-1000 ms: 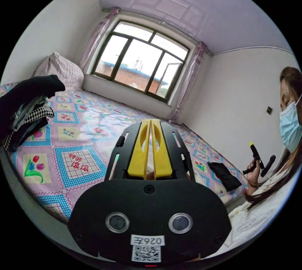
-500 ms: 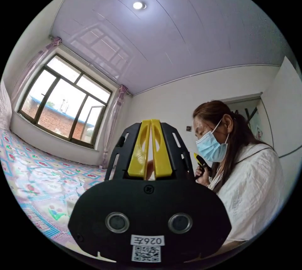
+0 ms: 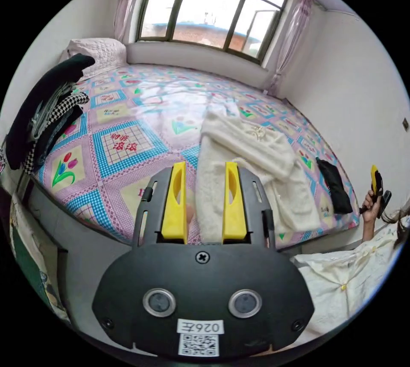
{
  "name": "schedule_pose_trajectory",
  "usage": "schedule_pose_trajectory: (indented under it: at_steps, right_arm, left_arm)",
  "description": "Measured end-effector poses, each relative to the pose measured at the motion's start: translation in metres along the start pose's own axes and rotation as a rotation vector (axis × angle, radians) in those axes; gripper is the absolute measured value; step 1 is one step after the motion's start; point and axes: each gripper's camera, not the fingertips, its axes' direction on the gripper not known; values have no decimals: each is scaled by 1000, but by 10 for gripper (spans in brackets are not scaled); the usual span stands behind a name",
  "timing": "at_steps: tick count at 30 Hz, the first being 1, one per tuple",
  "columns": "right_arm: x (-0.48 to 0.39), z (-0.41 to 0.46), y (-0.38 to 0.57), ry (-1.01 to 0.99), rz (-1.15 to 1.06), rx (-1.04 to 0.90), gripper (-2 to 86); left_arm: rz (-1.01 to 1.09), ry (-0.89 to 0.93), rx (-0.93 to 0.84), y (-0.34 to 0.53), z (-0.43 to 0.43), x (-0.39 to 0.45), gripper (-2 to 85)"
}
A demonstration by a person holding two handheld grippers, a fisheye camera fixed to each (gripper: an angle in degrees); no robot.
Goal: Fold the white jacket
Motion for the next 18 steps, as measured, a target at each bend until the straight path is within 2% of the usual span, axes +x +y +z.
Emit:
schedule_pose_trajectory:
  at_steps: [2, 8, 11, 14, 18]
  right_arm:
    - [33, 30, 16, 94, 103, -172, -9]
    - [92, 61, 59, 215, 330, -390, 24]
    - [105, 76, 70, 266, 353, -537, 59]
    - [115, 83, 77, 257, 395, -604, 93]
    - [127, 88, 79, 229, 443, -632, 115]
  left_arm:
    - [-30, 12, -78, 1, 24, -3, 129]
    - [-120, 56, -214, -8, 62, -22, 156]
    - [-94, 33, -306, -18, 68, -25, 195]
    - [-58, 35, -336, -25, 65, -32, 218]
    - [-73, 127, -312, -39, 64, -47, 225]
